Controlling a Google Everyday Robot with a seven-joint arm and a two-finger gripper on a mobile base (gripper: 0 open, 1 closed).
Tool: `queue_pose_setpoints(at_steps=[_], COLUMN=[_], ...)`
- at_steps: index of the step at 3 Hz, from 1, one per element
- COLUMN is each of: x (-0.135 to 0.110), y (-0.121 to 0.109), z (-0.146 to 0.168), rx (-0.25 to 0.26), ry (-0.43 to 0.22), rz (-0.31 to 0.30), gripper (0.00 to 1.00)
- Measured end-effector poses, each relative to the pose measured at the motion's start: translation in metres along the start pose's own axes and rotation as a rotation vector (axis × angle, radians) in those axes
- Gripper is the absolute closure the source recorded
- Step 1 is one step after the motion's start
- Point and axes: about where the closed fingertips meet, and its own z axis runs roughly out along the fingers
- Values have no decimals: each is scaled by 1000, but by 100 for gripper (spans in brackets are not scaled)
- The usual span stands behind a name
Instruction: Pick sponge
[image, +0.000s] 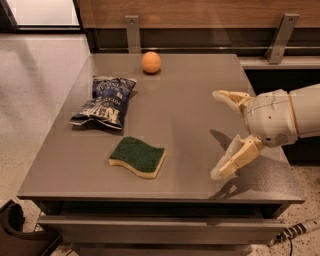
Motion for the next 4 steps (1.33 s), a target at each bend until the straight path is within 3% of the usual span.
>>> queue_pose_setpoints(at_steps=[1,2,3,4], x=[-12,-12,0,19], y=[4,4,3,13], z=[26,29,51,93], rx=[-44,-48,-74,-119], ry=[-140,-143,-163,-184], rz=[0,5,53,131], gripper=[0,0,0,0])
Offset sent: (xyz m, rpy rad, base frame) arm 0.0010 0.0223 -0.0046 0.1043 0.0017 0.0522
